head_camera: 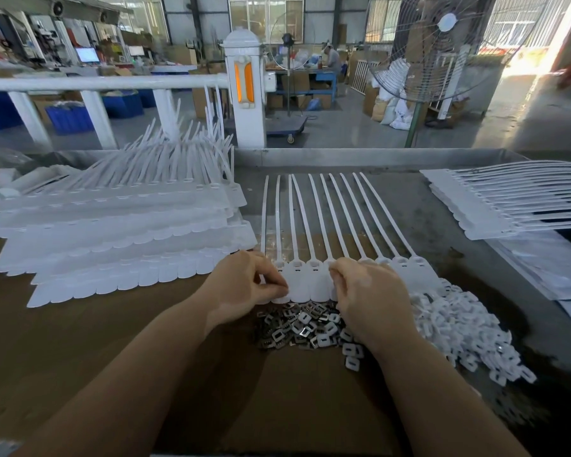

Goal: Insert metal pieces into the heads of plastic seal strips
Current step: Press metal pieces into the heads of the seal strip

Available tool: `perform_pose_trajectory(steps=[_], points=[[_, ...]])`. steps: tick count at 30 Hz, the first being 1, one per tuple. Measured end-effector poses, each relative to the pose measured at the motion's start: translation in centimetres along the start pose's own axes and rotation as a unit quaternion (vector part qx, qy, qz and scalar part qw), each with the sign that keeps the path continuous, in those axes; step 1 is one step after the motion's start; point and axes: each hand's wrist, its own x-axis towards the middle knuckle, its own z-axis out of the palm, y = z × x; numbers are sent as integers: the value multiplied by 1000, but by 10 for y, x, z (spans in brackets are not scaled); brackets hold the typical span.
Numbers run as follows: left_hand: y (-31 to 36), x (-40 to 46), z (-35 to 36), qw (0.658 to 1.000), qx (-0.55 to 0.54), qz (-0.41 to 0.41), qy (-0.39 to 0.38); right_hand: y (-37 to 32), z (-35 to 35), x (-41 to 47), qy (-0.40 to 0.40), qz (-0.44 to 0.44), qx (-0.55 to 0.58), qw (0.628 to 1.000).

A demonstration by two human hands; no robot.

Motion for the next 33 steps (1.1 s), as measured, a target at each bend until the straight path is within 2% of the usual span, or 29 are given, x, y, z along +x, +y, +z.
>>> perform_pose_trajectory(steps=[6,12,27,33], points=[[0,-12,-5,998,44,0,-34,0,0,-1,0,0,0,1000],[15,-18,0,998,36,31,-46,0,-1,0,6,1,-6,1000],[41,0,34,987,140,66,-35,1,-1,0,0,-4,1,1000],[35,-2,38,987,138,83,-16,3,1,-1,-13,-8,3,1000]])
